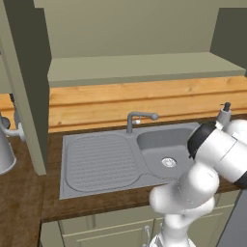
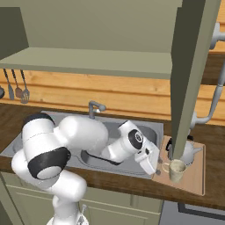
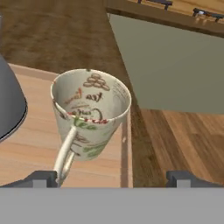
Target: Pick the kettle from the counter and place it on the tray. Then pick the mug from the cabinet and place it on the tray. Then close the cabinet doors.
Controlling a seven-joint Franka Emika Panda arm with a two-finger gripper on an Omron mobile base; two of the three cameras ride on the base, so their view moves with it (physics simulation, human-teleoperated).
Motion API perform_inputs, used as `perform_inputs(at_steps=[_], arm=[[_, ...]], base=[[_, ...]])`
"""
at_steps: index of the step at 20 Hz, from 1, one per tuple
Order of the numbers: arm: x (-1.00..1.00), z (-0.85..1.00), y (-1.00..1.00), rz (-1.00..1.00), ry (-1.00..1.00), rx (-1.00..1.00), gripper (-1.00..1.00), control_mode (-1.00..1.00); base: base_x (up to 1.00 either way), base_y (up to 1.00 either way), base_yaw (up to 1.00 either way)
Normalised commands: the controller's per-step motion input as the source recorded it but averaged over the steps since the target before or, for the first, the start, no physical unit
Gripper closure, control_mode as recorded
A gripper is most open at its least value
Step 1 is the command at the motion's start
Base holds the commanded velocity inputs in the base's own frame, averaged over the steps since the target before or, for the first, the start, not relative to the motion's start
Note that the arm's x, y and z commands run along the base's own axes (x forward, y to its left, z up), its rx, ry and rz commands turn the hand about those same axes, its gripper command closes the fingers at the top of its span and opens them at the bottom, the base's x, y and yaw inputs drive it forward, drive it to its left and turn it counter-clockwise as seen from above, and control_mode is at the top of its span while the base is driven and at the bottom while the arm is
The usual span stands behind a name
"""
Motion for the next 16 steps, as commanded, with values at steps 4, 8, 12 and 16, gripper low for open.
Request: perform_inputs(at_steps=[4, 8, 12, 16], arm=[[0.07, 0.31, 0.29, 0.09, 0.09, 0.00, -1.00, -1.00], [0.04, 0.18, 0.34, 0.13, 0.08, 0.00, -1.00, -1.00], [-0.24, 0.45, 0.41, 0.19, 0.08, 0.01, -1.00, -1.00], [-0.38, 0.69, 0.29, 0.21, 0.01, 0.01, -1.00, -1.00]], base=[[0.00, 0.00, 0.00], [0.00, 0.00, 0.00], [0.00, 0.00, 0.00], [0.00, 0.00, 0.00]])
